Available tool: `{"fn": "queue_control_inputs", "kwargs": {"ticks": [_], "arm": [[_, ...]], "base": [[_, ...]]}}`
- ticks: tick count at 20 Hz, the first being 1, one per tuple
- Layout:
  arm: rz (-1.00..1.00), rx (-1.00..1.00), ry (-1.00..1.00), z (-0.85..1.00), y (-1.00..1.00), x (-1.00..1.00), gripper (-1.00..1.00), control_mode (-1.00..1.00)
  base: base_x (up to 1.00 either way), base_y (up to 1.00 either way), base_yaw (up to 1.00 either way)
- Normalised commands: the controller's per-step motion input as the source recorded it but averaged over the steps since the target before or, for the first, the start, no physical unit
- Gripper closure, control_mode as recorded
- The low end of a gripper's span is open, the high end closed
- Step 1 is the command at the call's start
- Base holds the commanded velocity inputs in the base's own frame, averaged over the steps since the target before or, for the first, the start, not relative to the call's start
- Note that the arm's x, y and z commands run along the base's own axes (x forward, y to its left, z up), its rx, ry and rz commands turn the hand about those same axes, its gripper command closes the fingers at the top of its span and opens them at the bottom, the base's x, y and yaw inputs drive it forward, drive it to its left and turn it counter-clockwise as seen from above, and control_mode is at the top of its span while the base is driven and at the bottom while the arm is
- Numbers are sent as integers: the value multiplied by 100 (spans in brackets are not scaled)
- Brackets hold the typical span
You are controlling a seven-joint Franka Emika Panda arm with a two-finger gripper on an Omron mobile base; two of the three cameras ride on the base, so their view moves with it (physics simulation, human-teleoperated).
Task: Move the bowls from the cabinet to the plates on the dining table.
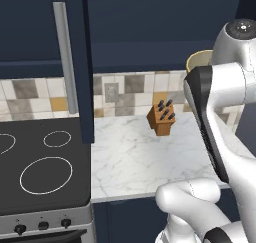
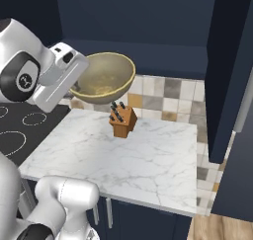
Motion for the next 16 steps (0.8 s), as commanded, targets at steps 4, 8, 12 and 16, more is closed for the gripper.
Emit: {"fn": "queue_control_inputs", "kwargs": {"ticks": [4, 8, 12, 16], "arm": [[9, 0, 0, 0, 4, -24, 100, -100], [4, 0, 0, 0, 1, -12, 100, -100], [3, 0, 0, 0, 0, -8, 100, -100], [3, 0, 0, 0, 2, 0, 100, -100]], "base": [[0, 0, 0], [0, 0, 0], [0, 0, 0], [0, 0, 0]]}}
